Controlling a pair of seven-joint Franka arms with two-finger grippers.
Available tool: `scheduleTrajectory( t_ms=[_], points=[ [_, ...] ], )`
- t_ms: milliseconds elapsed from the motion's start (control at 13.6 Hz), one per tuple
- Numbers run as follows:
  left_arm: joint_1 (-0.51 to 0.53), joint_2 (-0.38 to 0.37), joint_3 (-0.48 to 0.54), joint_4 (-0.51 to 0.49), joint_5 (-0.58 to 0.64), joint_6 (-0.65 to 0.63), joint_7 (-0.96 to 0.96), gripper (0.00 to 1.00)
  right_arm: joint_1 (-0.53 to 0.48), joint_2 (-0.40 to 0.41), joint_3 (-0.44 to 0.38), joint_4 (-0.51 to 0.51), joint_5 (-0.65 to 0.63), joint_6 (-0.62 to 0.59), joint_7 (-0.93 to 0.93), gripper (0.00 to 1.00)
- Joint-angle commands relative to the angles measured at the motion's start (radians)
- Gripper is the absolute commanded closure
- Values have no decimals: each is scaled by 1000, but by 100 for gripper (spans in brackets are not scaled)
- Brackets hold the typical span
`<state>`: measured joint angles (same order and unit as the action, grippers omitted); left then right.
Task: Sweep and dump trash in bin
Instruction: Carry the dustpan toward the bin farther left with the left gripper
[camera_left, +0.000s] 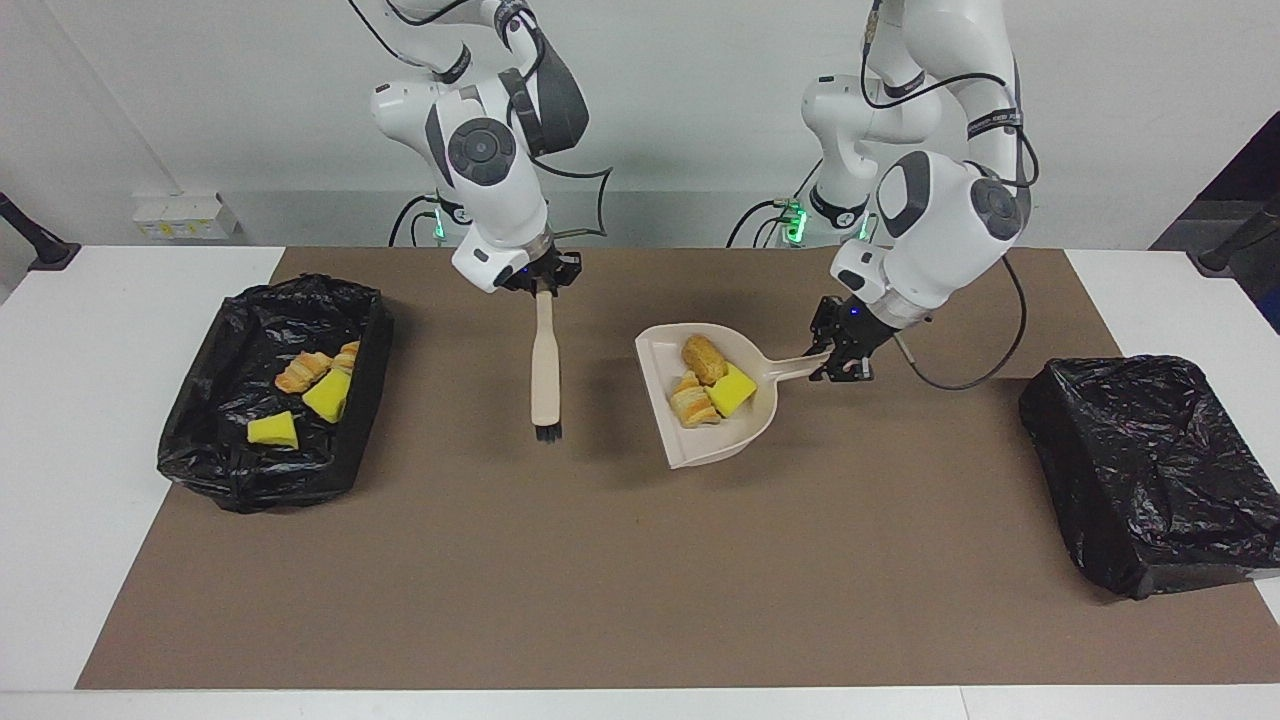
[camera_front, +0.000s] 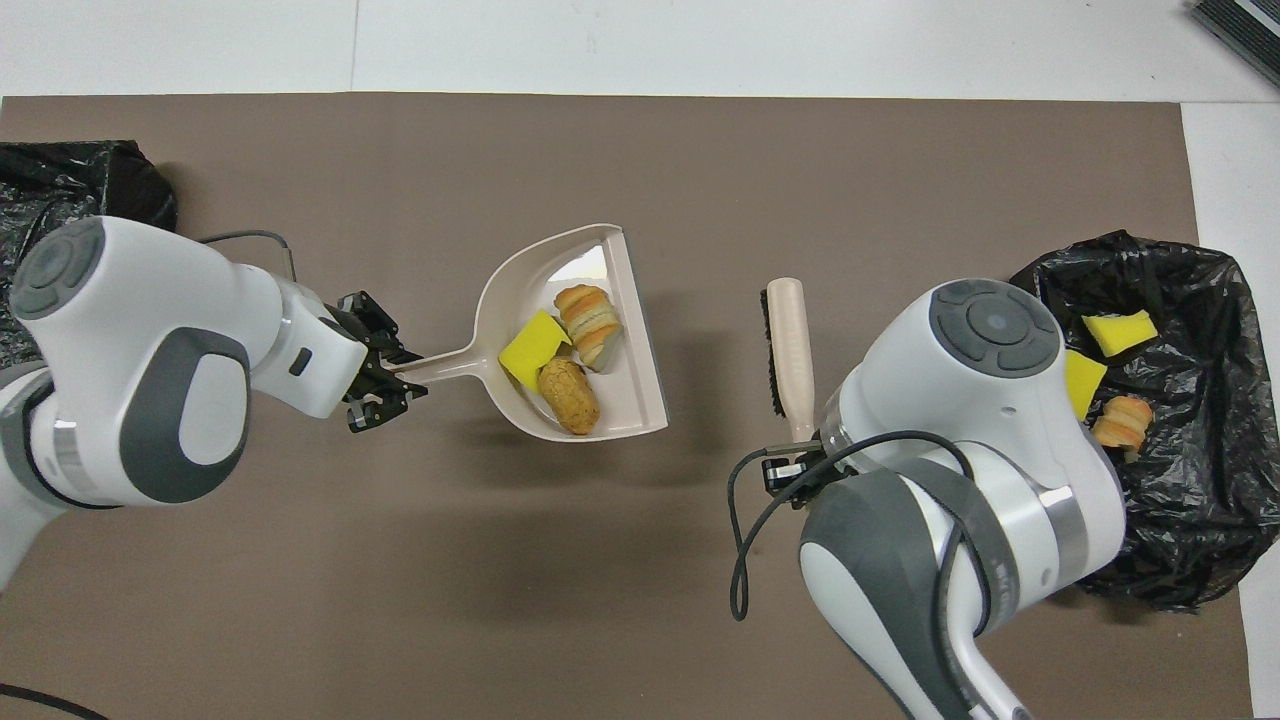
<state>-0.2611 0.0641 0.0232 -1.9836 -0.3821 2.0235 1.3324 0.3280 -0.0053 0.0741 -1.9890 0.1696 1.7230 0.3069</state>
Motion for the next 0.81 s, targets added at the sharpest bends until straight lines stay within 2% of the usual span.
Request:
scheduleTrajectory(
  t_ms=[0, 442, 737],
  points=[
    [63, -10, -5, 75, -11, -98, 30, 100, 34, 7, 4, -11, 31, 38, 47, 100],
    [226, 28, -5, 186, 81, -169, 106, 100, 167, 36, 4, -28, 106, 107, 211, 100],
    [324, 100, -5, 320, 164, -250, 160, 100, 301, 131, 4, -27, 114, 251, 360, 100]
  ],
)
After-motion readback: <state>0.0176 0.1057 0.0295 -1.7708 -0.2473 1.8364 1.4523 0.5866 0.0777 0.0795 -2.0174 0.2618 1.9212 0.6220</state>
